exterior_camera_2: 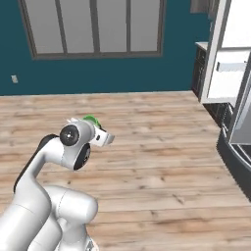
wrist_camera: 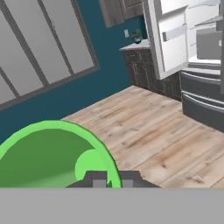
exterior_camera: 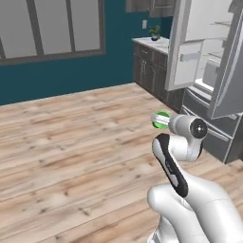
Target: Move the cup from next to the sink to the open cabinet. Then, move the bowl with the lemon to the fridge to clear the area for faucet cleaning.
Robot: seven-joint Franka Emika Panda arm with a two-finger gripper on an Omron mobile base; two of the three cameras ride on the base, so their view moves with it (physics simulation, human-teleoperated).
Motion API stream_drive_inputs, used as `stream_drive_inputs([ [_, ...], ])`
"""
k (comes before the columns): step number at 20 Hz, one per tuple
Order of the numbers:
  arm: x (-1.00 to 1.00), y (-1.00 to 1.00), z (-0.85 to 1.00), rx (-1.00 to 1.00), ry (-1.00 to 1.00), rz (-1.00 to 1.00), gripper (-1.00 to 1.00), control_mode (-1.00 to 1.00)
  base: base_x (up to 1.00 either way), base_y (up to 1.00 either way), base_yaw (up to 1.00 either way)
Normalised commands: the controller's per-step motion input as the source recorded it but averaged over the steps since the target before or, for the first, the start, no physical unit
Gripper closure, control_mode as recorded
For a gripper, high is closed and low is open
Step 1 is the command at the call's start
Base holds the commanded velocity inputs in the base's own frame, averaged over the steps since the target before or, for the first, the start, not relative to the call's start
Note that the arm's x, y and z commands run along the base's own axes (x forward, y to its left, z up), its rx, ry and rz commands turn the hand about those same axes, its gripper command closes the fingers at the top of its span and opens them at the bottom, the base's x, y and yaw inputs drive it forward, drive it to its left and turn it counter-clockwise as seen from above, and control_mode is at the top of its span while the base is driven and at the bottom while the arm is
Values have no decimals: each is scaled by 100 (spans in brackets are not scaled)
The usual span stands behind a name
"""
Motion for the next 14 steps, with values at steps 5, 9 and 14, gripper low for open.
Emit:
stream_drive_inputs([
  [5, 0, 0, 0, 0, 0, 0, 100, 100, 100, 15, -7],
  [9, 0, 0, 0, 0, 0, 0, 100, 100, 100, 15, -7],
  [14, 0, 0, 0, 0, 0, 0, 100, 100, 100, 20, -7],
])
